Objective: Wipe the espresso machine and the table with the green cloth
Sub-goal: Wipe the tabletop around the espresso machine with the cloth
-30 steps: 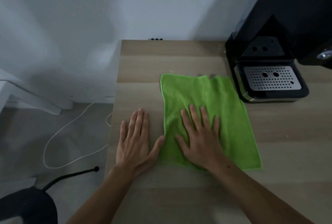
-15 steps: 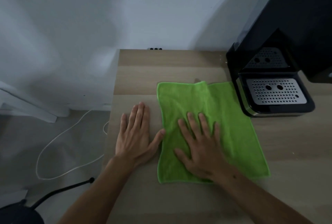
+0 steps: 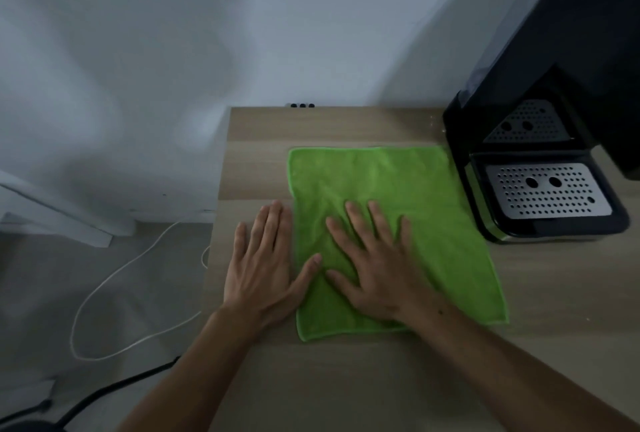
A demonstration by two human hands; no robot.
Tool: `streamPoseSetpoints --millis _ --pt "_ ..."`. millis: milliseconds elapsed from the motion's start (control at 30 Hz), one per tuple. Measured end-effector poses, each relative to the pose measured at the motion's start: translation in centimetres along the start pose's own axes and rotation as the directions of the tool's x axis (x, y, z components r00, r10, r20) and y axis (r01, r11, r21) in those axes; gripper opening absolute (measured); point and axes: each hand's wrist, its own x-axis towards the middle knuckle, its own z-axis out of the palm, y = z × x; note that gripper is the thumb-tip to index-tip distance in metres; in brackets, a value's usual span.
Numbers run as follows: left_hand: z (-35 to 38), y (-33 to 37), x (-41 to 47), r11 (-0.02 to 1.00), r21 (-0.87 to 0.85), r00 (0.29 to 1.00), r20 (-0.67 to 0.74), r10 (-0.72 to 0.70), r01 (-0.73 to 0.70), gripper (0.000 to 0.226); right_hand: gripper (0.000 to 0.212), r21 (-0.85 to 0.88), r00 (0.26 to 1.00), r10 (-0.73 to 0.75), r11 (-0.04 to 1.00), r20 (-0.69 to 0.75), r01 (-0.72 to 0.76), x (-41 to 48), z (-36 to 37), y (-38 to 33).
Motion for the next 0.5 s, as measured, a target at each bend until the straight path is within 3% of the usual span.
streamPoseSetpoints --millis 67,233,333,500 --pt "-0.2 -0.2 1.1 1.000 0.012 1.000 -0.008 -0.009 0.009 0.093 0.074 0.007 0.999 -0.042 0.999 0.010 0.042 3.1 -0.7 0.6" --pt "-0.6 -0.8 4.3 0.999 0.046 1.000 0.001 -0.016 0.016 0.094 0.077 0.001 0.977 0.211 0.977 0.029 -0.211 3.0 -0.7 3.3" --pt "-0.8 -1.0 5.4 0.999 0.039 1.000 -0.007 -0.012 0.012 0.095 0.075 -0.010 0.991 0.132 0.991 0.030 -0.132 1.0 -0.7 2.2" --pt "-0.3 -0.9 6.0 1.000 0.019 0.999 -0.034 -0.017 0.018 0.095 0.069 -0.012 0.999 -0.029 1.000 0.028 0.029 8.5 -1.4 2.8"
